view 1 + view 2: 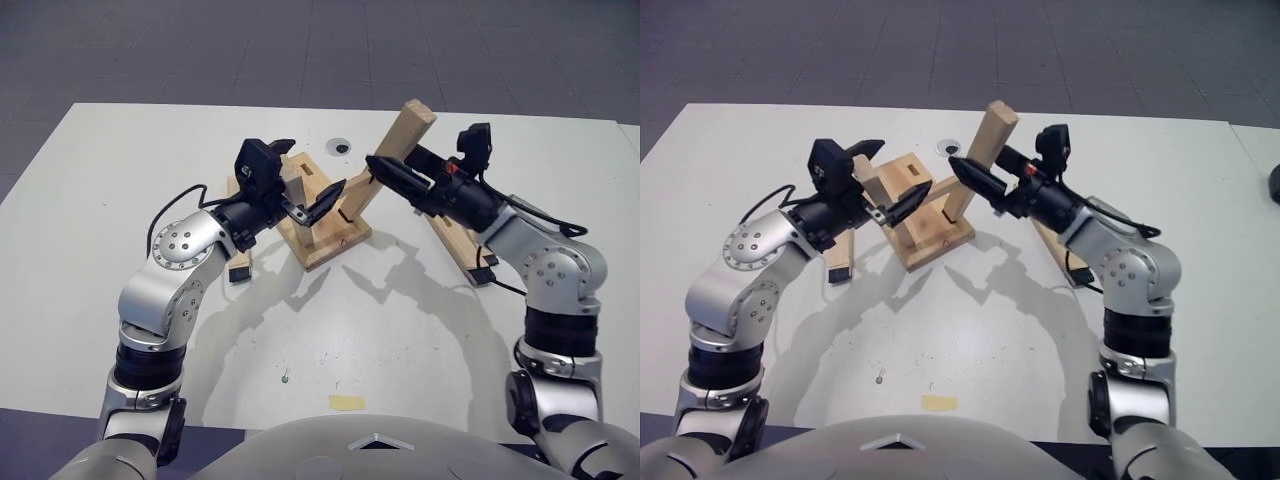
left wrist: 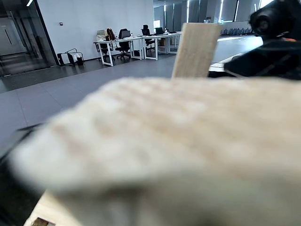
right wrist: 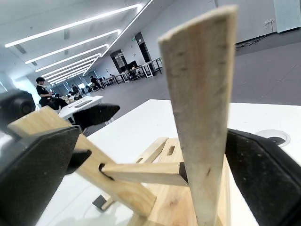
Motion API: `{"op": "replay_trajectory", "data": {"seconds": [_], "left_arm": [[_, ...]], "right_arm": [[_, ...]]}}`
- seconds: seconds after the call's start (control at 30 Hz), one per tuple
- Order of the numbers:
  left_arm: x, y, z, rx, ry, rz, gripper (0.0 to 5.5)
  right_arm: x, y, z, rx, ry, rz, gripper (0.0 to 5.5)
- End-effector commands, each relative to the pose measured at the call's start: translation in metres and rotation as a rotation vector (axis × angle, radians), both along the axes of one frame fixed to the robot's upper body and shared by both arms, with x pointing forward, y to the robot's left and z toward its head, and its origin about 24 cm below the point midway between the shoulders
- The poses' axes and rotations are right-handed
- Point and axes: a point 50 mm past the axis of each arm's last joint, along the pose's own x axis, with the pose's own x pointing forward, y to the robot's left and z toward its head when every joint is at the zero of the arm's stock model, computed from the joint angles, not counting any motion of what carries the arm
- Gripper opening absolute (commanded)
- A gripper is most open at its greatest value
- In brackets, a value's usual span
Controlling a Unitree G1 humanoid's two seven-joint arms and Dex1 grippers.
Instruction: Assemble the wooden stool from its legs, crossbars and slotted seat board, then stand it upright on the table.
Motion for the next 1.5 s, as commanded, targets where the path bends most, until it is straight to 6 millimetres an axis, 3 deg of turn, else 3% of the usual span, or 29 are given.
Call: {"op": "replay_trajectory", "data": {"seconds": [0.03,0.13,0.23,0.37,0.47,0.57,0.63,0.7,0.8,0.87,1.07,1.23,1.4,1.5], "left_arm": [[-0.002,-0.008,-0.006,0.012,0.026,-0.032,5.4],[-0.003,0.0,-0.011,0.027,0.039,-0.004,5.4],[-0.002,0.014,-0.006,0.021,0.026,0.04,5.4],[0.004,0.029,0.026,-0.077,-0.054,0.069,5.4],[-0.001,0.028,0.062,-0.209,-0.142,0.018,5.4],[-0.008,0.025,0.09,-0.343,-0.202,-0.046,5.4],[-0.01,0.026,0.098,-0.387,-0.21,-0.054,5.4],[-0.008,0.029,0.094,-0.38,-0.187,-0.021,5.4],[0.001,0.034,0.079,-0.362,-0.131,0.064,5.4],[0.006,0.038,0.072,-0.364,-0.104,0.104,5.4],[0.009,0.041,0.056,-0.369,-0.055,0.143,5.4],[0.014,0.052,0.054,-0.385,-0.064,0.224,5.4],[0.025,0.103,0.053,-0.402,-0.085,0.576,5.4],[0.02,0.1,0.028,-0.175,-0.009,0.582,5.4]], "right_arm": [[-0.014,0.029,-0.019,-0.025,0.058,0.158,5.37],[0.005,0.018,-0.005,0.014,0.002,0.036,5.37],[0.017,0.007,0.03,0.14,-0.083,0.005,5.37],[0.028,-0.003,0.092,0.335,-0.237,-0.021,5.37],[0.033,-0.003,0.134,0.443,-0.332,-0.026,5.37],[0.038,0.001,0.158,0.472,-0.393,-0.052,5.37],[0.05,0.007,0.152,0.455,-0.355,-0.104,5.37],[0.064,0.024,0.112,0.337,-0.219,-0.138,5.37],[0.057,0.055,0.033,0.134,-0.009,-0.099,5.37],[0.047,0.062,0.017,0.102,0.013,-0.091,5.37],[0.052,0.05,0.051,0.273,-0.076,-0.155,5.37],[0.05,0.039,0.084,0.436,-0.141,-0.185,5.37],[0.044,0.002,0.12,0.597,-0.247,-0.261,5.37],[0.045,-0.025,0.117,0.586,-0.253,-0.391,5.37]]}}
